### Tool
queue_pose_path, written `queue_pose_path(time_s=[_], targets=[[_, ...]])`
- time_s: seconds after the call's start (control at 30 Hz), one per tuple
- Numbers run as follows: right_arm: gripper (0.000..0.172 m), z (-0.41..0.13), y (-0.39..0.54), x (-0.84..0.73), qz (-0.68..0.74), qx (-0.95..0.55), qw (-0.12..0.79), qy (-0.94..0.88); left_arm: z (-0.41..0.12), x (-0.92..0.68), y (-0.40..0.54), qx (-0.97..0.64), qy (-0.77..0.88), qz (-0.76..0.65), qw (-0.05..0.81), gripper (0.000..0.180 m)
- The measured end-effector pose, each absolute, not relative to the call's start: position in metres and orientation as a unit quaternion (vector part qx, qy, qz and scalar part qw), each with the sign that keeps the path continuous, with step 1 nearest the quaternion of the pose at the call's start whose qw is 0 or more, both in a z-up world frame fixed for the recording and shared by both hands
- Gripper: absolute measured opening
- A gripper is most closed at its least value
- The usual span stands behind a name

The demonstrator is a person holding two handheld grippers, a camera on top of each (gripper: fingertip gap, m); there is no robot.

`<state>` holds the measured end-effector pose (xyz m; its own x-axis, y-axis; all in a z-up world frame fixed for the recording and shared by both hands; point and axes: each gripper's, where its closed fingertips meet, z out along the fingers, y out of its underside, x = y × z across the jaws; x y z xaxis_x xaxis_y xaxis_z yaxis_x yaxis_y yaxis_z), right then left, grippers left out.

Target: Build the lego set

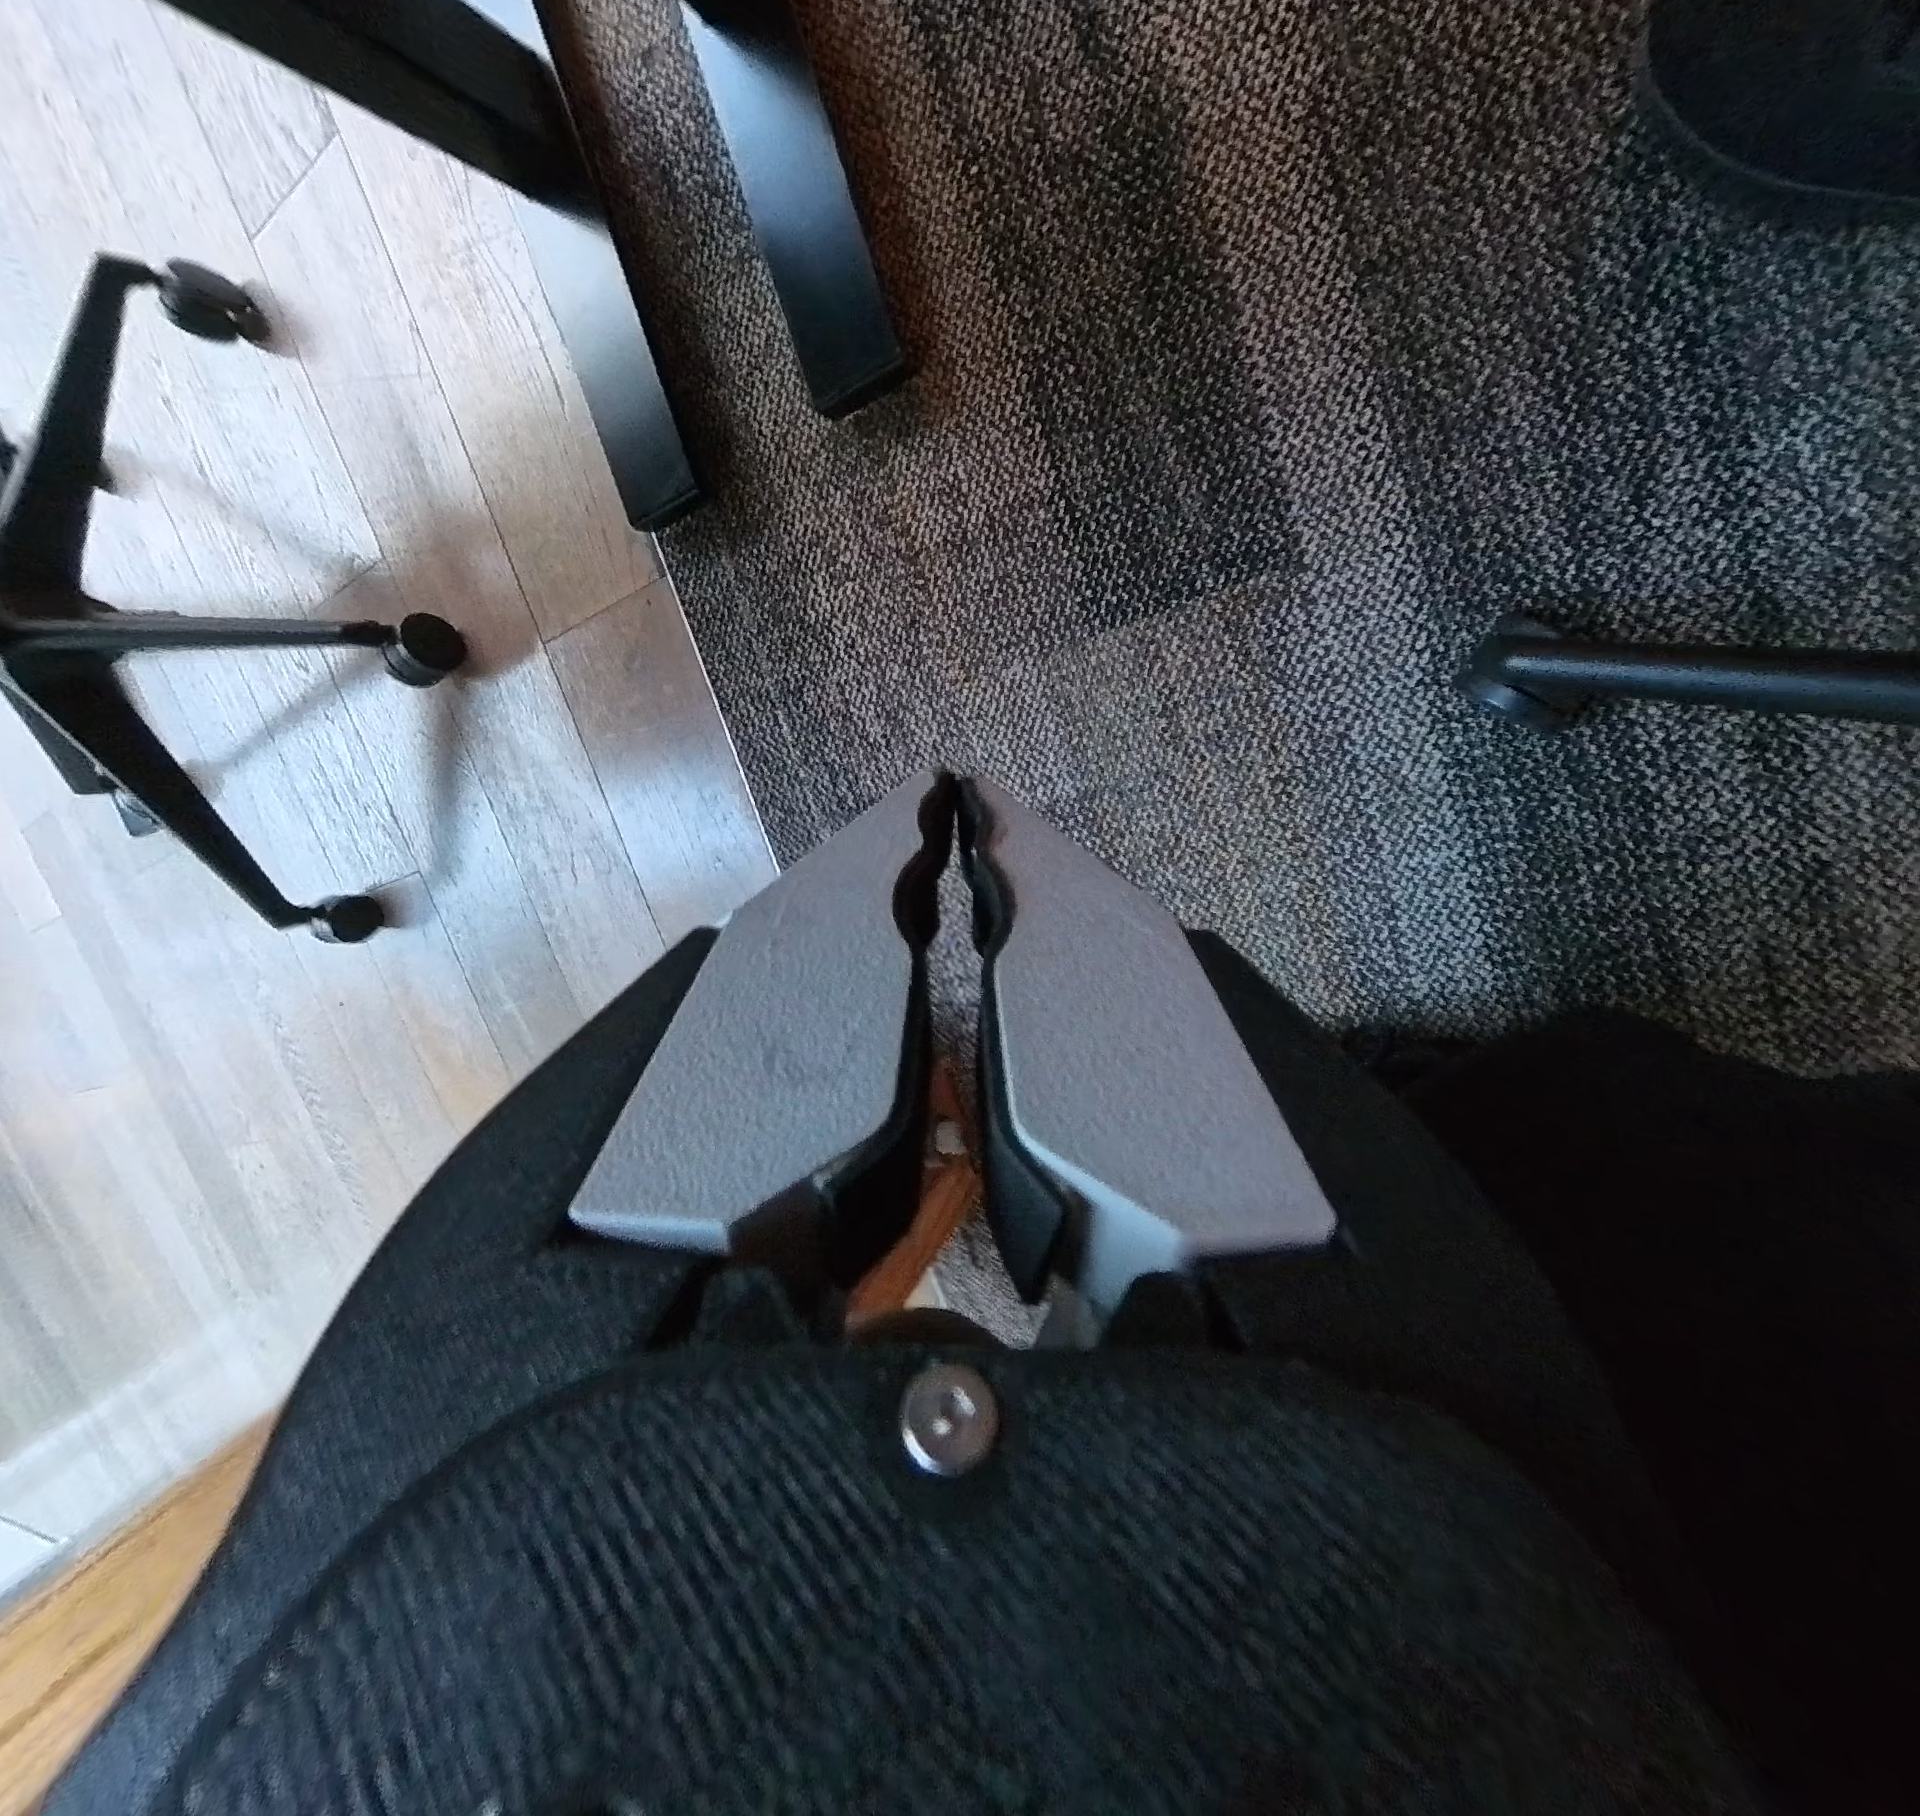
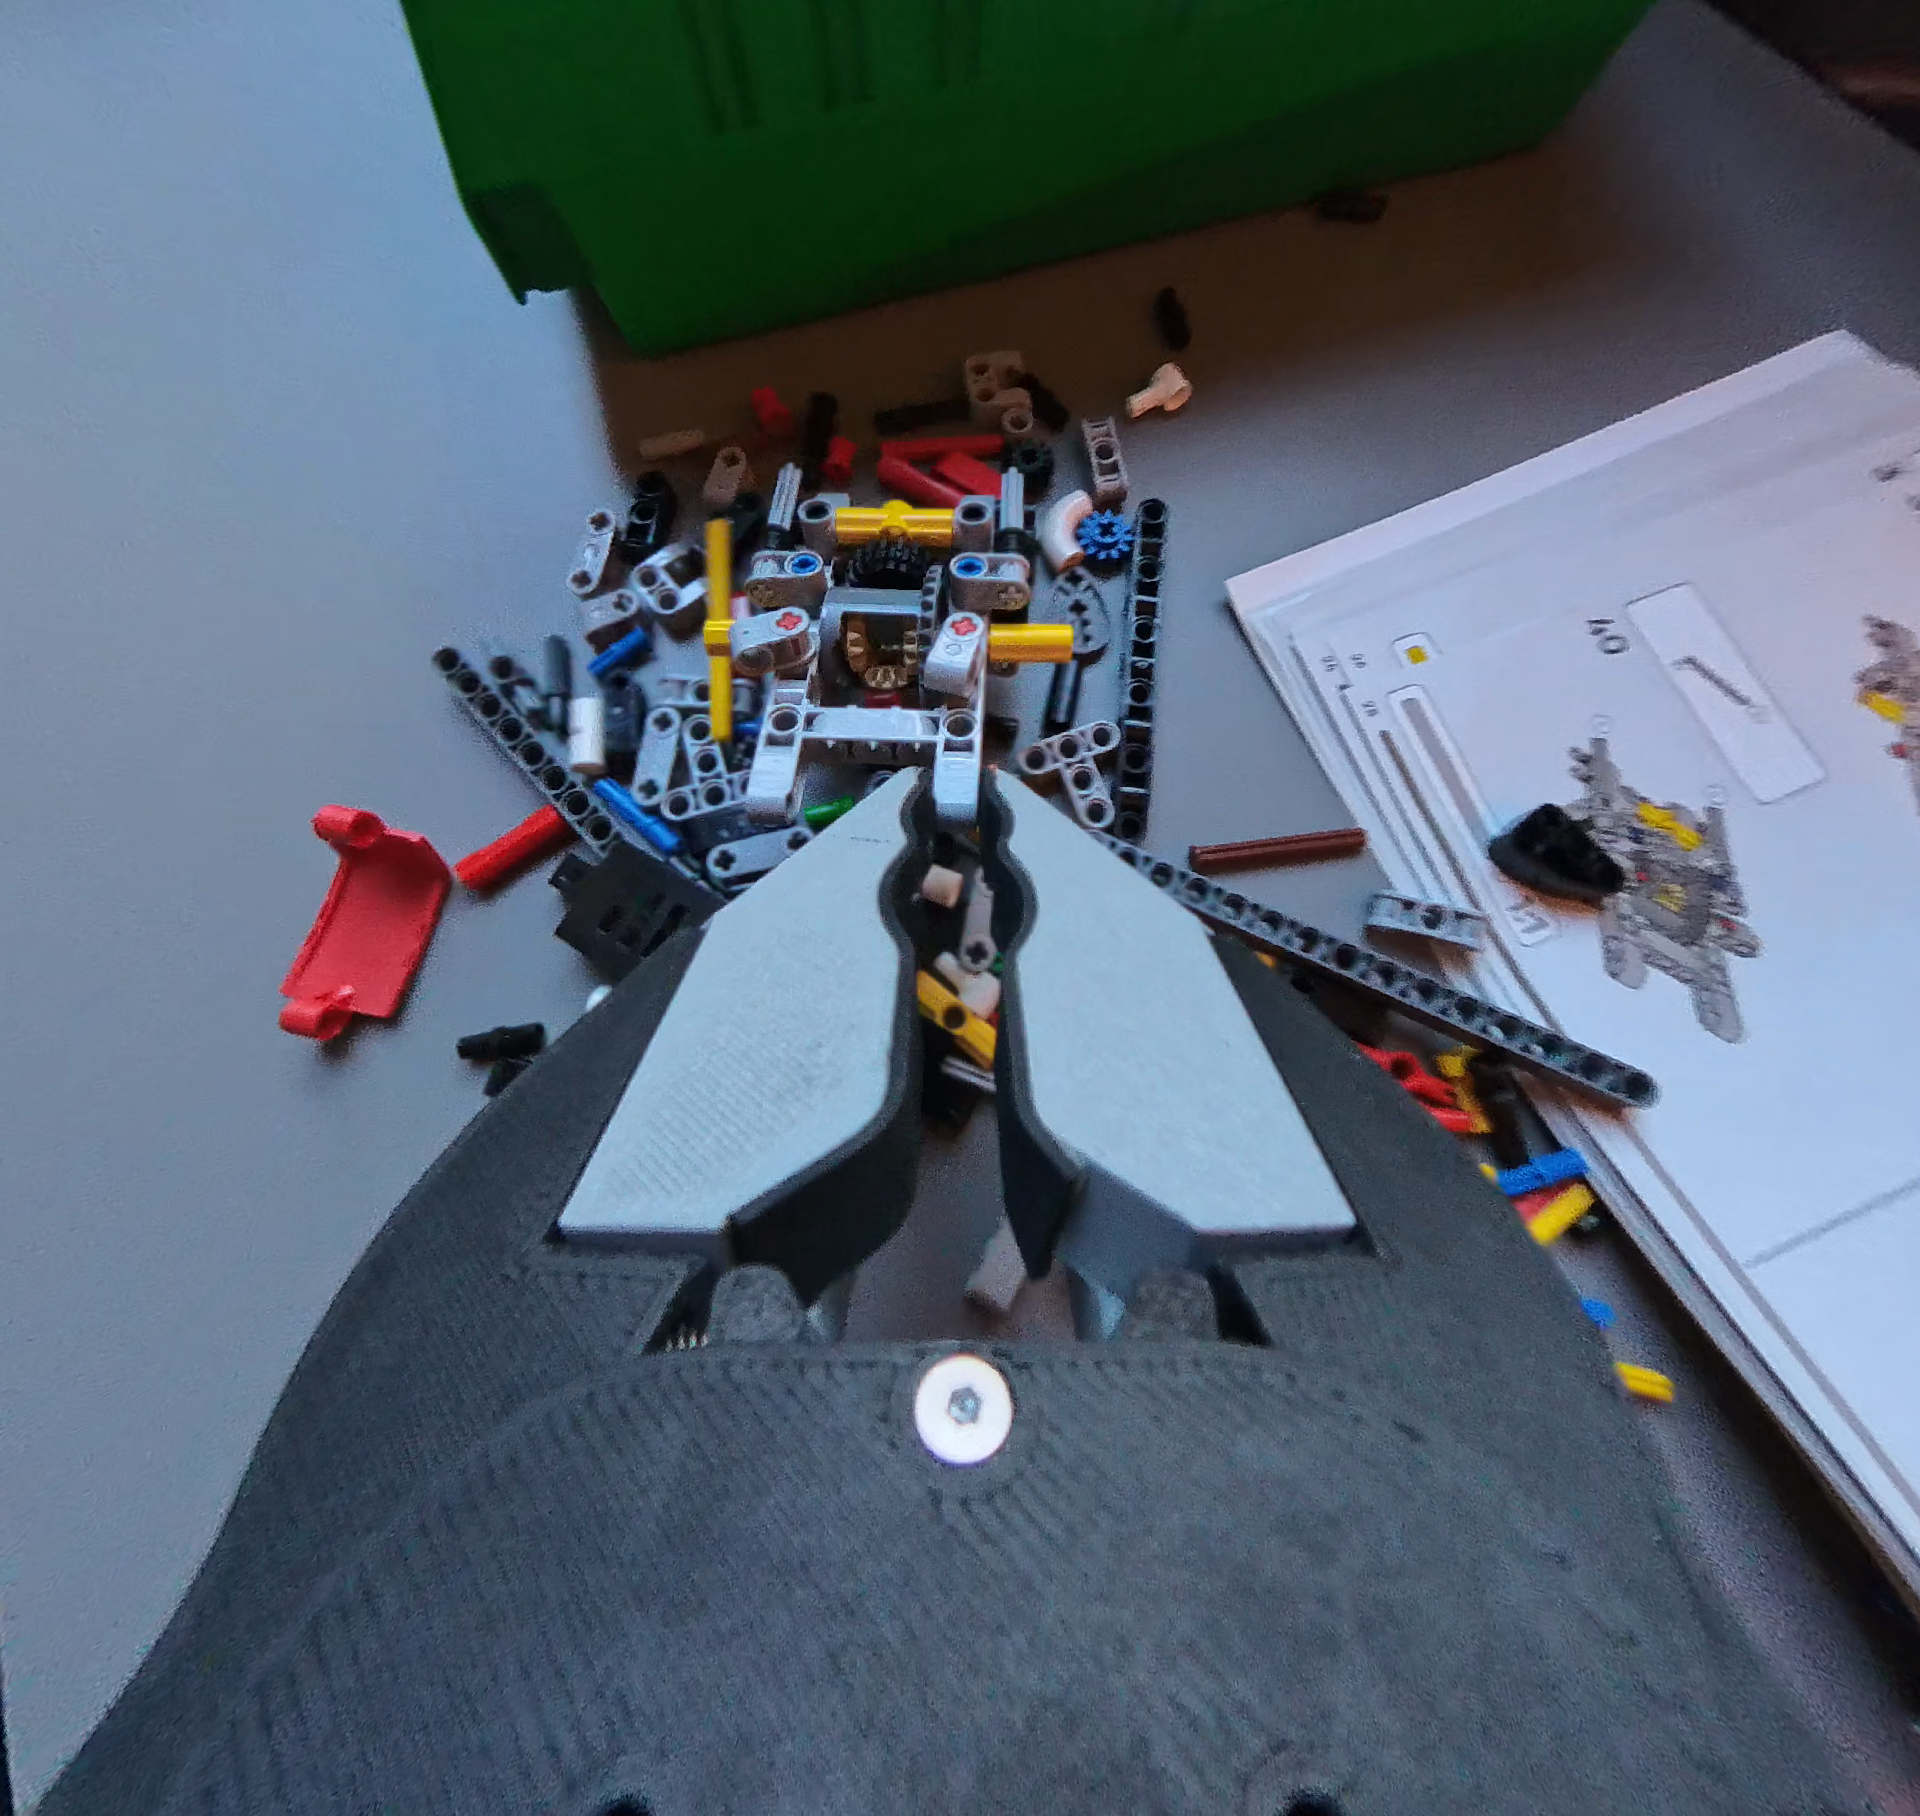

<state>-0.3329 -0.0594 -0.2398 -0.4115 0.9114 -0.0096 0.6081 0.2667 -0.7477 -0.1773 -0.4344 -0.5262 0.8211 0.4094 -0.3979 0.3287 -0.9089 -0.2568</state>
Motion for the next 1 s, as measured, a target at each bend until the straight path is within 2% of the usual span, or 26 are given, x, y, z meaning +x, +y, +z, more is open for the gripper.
queue_pose_path(time_s=[0.33,0.6,0.73,1.0], targets=[[0.005,-0.185,-0.023,-0.306,0.365,-0.466,0.297,-0.749,-0.523,-0.174,-0.441,-0.948,-0.201,0.232,0.088,0.000],[0.005,-0.138,0.082,-0.214,0.383,-0.497,0.332,-0.704,-0.522,-0.172,-0.441,-0.949,-0.196,0.232,0.089,0.000],[0.005,-0.148,0.132,-0.162,0.382,-0.540,0.329,-0.674,-0.523,-0.171,-0.440,-0.950,-0.191,0.230,0.084,0.000],[0.005,-0.224,0.173,-0.090,0.325,-0.602,0.298,-0.665,-0.525,-0.169,-0.436,-0.954,-0.178,0.229,0.071,0.000]])
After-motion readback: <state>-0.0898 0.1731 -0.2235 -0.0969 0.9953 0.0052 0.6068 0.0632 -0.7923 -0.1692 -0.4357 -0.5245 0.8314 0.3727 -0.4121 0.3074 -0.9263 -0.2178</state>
